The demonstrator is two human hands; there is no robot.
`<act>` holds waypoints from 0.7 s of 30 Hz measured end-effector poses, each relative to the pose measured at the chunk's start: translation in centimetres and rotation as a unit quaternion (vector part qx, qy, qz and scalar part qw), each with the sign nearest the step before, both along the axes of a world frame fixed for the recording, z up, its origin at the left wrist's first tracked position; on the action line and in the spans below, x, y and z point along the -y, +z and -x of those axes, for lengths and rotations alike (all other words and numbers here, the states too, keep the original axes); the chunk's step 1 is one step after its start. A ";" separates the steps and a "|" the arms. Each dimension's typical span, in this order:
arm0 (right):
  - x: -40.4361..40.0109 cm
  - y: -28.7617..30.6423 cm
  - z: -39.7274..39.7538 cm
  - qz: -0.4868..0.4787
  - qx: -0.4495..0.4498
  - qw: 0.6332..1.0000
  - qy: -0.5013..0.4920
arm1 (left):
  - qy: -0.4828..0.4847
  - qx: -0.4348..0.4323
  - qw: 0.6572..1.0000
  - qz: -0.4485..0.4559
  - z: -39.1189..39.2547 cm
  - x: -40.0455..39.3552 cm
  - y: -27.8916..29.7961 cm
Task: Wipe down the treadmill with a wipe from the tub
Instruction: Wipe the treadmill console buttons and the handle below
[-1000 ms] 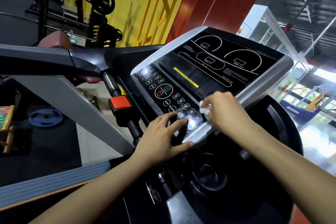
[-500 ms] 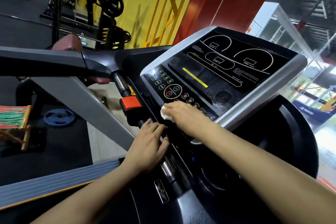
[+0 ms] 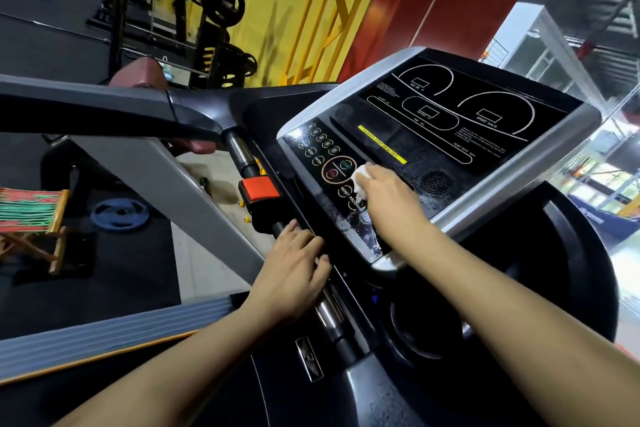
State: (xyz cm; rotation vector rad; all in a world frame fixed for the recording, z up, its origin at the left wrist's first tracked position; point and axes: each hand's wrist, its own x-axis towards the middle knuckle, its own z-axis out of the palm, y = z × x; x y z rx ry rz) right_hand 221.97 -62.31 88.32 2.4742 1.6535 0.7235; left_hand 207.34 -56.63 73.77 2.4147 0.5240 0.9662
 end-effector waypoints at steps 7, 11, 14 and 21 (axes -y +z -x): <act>4.4 1.2 0.4 0.062 -0.018 0.998 0.003 | -0.018 -0.022 0.998 -0.047 0.0 -0.4 0.1; 5.3 0.3 2.2 0.120 -0.056 0.987 0.089 | -0.038 -0.011 0.999 -0.018 0.3 -0.2 0.4; 6.6 -0.3 3.0 0.178 -0.053 0.974 0.128 | -0.056 -0.037 0.997 -0.027 0.7 -0.1 0.7; 7.3 -0.8 3.6 0.123 -0.062 0.986 0.091 | -0.061 -0.086 0.994 -0.038 0.6 -0.4 0.9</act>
